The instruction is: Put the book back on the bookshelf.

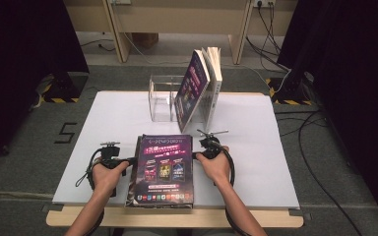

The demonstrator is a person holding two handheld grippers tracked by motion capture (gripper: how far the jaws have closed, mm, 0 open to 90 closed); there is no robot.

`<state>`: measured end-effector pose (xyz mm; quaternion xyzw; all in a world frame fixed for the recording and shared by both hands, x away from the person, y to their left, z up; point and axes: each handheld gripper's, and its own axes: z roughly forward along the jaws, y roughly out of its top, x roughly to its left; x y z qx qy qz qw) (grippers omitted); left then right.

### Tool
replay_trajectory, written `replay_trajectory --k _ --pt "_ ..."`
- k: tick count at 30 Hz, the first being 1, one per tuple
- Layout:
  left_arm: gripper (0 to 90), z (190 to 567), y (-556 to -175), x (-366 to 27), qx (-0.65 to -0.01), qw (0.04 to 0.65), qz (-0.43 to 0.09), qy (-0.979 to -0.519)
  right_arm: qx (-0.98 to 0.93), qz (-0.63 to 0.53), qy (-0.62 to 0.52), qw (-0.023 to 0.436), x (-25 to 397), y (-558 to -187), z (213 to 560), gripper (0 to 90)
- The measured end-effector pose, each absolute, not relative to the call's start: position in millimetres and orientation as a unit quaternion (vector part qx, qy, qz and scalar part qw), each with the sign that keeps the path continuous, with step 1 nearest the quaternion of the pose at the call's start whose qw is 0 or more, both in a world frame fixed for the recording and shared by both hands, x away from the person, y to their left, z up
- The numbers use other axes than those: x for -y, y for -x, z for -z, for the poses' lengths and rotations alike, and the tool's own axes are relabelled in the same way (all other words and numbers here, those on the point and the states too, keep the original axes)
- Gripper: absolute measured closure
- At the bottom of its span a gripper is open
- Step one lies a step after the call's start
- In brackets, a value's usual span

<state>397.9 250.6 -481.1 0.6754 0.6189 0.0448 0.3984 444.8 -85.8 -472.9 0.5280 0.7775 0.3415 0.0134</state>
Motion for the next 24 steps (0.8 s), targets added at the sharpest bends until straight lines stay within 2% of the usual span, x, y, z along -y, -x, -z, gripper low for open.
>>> replay_trajectory --k 5,12,20,24 --pt "89.4 482 -402 -248 -0.616 0.389 -0.04 -0.684 -0.782 -0.333 -0.527 0.003 81 -444 475 90.0" --pt "89.6 481 -406 -248 -0.607 0.376 -0.034 -0.699 -0.784 -0.323 -0.529 0.016 78 -440 474 90.0" --pt "89.6 479 -403 -243 -0.597 0.365 -0.04 -0.713 -0.783 -0.32 -0.533 -0.011 83 -436 473 90.0" --pt "89.6 479 -395 -241 -0.598 0.369 -0.036 -0.711 -0.791 -0.312 -0.527 -0.009 84 -429 472 90.0"
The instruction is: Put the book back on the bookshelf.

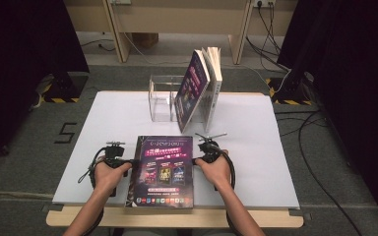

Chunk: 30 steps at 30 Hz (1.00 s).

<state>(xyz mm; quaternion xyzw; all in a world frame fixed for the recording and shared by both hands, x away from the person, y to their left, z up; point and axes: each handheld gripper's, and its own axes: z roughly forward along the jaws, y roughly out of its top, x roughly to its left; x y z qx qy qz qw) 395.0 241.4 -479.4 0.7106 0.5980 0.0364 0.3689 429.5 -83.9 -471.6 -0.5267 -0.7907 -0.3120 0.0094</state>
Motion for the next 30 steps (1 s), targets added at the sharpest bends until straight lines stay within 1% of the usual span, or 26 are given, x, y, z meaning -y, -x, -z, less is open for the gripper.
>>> replay_trajectory --k 8,11,14,15,18,21,24,27,30 --pt "89.6 479 -382 -235 -0.586 0.367 -0.043 -0.721 0.797 0.298 0.525 0.011 87 -417 469 90.0" --pt "89.6 480 -378 -234 -0.586 0.372 -0.045 -0.718 0.802 0.292 0.521 0.017 89 -413 466 90.0" --pt "89.2 482 -376 -237 -0.595 0.387 -0.033 -0.703 0.811 0.284 0.51 0.024 90 -413 463 89.8" --pt "87.5 482 -376 -239 -0.596 0.389 -0.035 -0.701 0.808 0.286 0.514 0.03 91 -415 462 86.7" --pt "76.9 479 -375 -242 -0.602 0.407 -0.046 -0.686 0.794 0.306 0.525 0.022 95 -425 460 77.0" --pt "71.0 476 -379 -238 -0.598 0.414 -0.056 -0.684 0.782 0.327 0.53 0.011 97 -439 458 68.9" --pt "67.2 478 -386 -231 -0.594 0.406 -0.059 -0.692 0.775 0.333 0.536 0.007 96 -456 460 64.2" --pt "66.4 480 -390 -227 -0.591 0.394 -0.068 -0.701 0.766 0.342 0.544 0.017 96 -470 463 62.2" --pt "65.6 482 -392 -225 -0.591 0.392 -0.069 -0.701 0.766 0.339 0.546 0.016 94 -479 467 60.8"
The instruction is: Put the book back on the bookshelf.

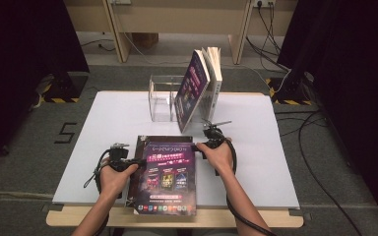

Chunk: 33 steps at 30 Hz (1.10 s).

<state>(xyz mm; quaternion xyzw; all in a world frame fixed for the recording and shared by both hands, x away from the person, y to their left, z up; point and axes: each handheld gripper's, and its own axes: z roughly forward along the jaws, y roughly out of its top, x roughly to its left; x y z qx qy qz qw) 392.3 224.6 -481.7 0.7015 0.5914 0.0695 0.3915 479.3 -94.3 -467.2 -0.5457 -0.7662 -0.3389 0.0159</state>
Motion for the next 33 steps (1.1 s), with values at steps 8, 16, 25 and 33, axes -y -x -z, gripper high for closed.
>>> replay_trajectory --k 8,16,25,33 --pt "65.7 482 -394 -224 -0.591 0.388 -0.065 -0.704 0.773 0.326 0.544 0.018 85 -497 470 58.4" --pt "66.1 483 -393 -226 -0.59 0.39 -0.054 -0.705 0.774 0.325 0.542 0.032 79 -506 472 56.3" --pt "66.5 482 -393 -225 -0.587 0.388 -0.044 -0.709 0.777 0.327 0.537 0.039 78 -507 472 55.1" --pt "67.5 483 -390 -222 -0.585 0.384 -0.058 -0.712 0.761 0.35 0.544 0.044 83 -504 476 55.1"
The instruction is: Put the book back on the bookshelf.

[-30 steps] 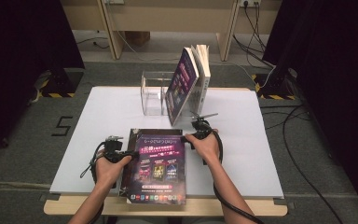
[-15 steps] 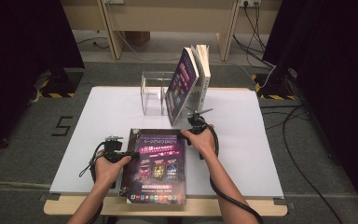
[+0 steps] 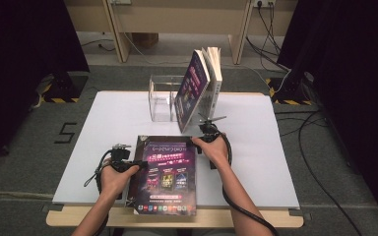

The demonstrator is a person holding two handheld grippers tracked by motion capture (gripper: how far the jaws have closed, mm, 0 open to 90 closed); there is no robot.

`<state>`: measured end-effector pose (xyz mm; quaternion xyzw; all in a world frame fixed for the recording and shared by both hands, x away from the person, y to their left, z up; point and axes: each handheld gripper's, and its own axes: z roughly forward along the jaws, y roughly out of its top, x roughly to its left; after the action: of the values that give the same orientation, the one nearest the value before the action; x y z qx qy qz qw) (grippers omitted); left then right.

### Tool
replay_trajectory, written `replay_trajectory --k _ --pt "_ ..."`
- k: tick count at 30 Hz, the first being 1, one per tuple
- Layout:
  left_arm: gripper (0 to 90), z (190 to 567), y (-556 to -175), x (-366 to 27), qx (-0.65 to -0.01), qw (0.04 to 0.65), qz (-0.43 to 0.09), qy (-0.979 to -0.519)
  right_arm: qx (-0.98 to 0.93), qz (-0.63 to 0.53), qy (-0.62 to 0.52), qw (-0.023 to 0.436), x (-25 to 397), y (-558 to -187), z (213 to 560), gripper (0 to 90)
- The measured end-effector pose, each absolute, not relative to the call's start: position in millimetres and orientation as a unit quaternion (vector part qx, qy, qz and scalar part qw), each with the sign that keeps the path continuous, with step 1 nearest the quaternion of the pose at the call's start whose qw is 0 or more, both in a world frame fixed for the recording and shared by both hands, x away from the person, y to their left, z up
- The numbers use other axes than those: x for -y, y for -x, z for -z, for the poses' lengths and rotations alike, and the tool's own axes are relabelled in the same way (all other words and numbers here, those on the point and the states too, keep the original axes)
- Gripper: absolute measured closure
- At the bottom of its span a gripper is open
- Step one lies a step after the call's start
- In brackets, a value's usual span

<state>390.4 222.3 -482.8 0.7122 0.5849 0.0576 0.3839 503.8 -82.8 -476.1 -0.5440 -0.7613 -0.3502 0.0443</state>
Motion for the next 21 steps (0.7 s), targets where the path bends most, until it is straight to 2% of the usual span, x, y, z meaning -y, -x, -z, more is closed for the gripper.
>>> replay_trajectory --k 6,11,21 --pt "68.4 483 -390 -223 -0.587 0.386 -0.057 -0.709 0.748 0.36 0.555 0.056 87 -503 478 56.6" --pt "68.5 482 -390 -221 -0.585 0.379 -0.063 -0.714 0.765 0.341 0.546 0.037 82 -502 475 59.3" --pt "68.7 482 -389 -218 -0.586 0.375 -0.072 -0.715 0.724 0.354 0.587 0.076 92 -502 479 66.9"
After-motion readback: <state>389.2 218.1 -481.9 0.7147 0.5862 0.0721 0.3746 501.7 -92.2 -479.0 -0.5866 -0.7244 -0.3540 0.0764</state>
